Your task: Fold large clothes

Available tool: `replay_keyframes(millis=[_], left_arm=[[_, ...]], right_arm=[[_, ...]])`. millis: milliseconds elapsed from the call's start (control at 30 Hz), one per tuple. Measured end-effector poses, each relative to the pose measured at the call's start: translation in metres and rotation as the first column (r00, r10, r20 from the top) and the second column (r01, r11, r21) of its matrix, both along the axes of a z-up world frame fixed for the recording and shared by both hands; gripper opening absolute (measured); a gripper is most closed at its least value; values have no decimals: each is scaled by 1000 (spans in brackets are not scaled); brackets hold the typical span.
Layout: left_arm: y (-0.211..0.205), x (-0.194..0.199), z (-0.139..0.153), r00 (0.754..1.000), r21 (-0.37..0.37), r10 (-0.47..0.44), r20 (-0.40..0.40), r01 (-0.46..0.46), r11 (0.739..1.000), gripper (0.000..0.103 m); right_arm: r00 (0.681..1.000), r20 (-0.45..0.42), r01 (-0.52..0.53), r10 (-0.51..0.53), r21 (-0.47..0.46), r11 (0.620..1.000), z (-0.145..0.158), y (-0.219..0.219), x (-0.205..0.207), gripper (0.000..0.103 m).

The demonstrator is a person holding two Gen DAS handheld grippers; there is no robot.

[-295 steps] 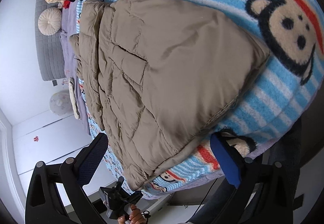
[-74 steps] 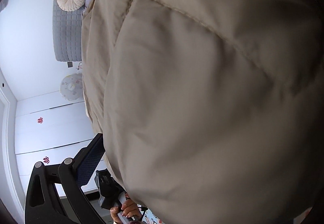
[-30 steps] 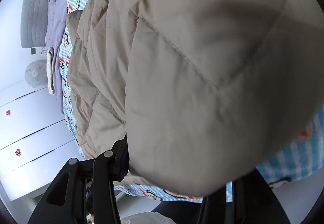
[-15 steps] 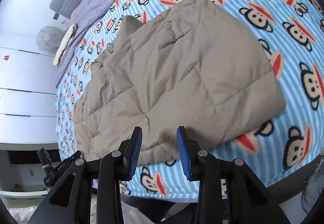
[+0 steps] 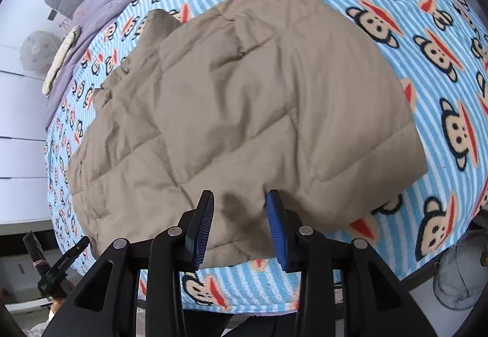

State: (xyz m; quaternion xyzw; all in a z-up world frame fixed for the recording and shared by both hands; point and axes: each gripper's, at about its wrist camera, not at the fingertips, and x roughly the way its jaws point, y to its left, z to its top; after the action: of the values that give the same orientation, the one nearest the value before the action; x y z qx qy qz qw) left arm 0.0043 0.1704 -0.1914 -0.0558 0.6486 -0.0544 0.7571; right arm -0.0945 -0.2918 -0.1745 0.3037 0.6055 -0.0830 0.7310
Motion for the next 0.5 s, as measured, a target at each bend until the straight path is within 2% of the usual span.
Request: replay_keyframes(millis=[33,67,100,167,300,433,500], left_arm=[[-4,1,2,1000,2,-4,-6,4,1000,72],[-6,1,4,1000,13,-3,-2,3,1000,89],[-10,1,9,1000,32,-2,25,1,999,101],[-17,-3,15,998,49,-21,58,18,999,101],[-24,-3,20,998,44,-26,66,23,999,101],[-21,-3,24,997,-20,4,77,-3,1000,101],[-18,-1,24,997,-37,28,70,-26,999,101]], right_arm=[[1000,9,-14,14,-2,1000,2,6,5,40],[999,16,-30,30,-4,1000,5,11,10,40],[999,22,-46,46,-6,999,7,16,13,40],[997,26,-76,76,-1,997,12,25,14,41],[993,15,-118,118,2,993,10,42,21,47],[992,-6,-128,128,5,992,4,50,28,50],[991,-5,-137,137,-5,991,5,52,29,66]])
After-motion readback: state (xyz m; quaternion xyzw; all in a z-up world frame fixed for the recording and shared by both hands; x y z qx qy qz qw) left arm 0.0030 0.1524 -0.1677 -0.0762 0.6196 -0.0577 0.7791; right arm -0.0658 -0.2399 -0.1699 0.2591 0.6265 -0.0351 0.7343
